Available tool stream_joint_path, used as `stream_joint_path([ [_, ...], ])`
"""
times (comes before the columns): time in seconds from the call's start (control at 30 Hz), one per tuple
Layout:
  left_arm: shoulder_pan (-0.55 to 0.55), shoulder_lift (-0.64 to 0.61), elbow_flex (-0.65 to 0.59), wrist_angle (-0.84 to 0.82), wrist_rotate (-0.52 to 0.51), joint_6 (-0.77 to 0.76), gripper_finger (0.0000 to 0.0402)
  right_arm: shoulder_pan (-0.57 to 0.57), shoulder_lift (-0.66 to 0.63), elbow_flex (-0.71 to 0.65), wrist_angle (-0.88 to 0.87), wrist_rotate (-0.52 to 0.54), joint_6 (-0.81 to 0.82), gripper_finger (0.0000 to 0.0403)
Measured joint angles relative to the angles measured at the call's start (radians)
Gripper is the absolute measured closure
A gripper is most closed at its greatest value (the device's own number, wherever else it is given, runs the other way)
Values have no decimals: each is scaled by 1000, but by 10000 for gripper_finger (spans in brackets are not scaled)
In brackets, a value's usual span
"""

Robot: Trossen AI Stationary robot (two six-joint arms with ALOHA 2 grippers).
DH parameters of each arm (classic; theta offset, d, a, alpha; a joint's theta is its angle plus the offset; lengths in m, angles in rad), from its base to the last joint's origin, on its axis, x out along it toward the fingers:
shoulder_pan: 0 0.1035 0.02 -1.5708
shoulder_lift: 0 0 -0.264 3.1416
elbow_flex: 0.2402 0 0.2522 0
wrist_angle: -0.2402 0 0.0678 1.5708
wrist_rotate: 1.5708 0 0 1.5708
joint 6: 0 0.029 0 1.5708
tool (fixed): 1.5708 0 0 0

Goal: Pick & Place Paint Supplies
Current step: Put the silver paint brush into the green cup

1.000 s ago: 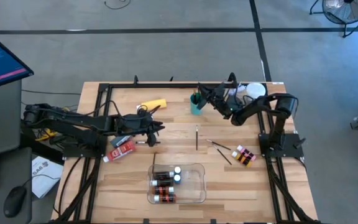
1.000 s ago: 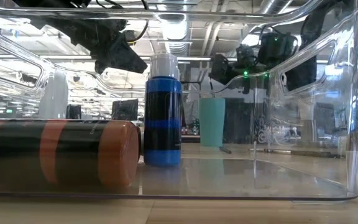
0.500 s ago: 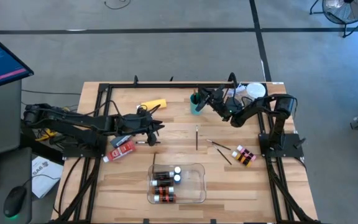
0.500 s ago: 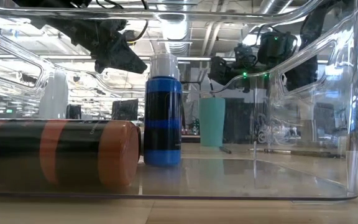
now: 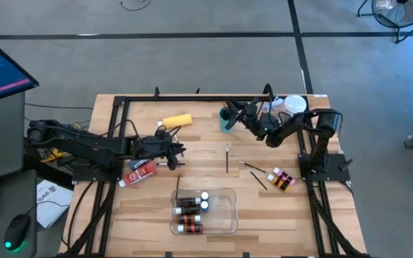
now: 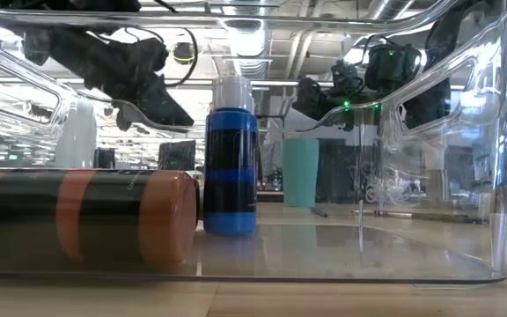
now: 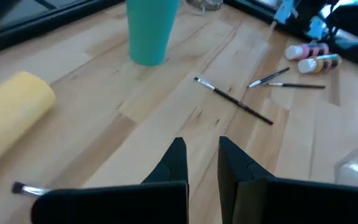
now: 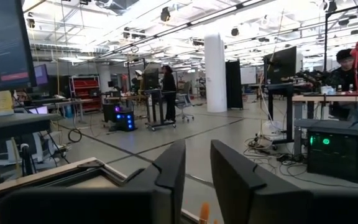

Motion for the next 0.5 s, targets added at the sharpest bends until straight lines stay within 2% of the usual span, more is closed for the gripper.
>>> stream_joint_path([
  [0.23,-18,-19,-9,110,6,-22,400,33,-99,-1,0,0,1,326],
  [0.37,-17,-72,-9,149,26,-51,400,60,-235,-1,-9,-3,14,326],
  [0.5,-12,-163,-9,162,70,-111,400,82,-423,-1,-115,-12,181,326],
])
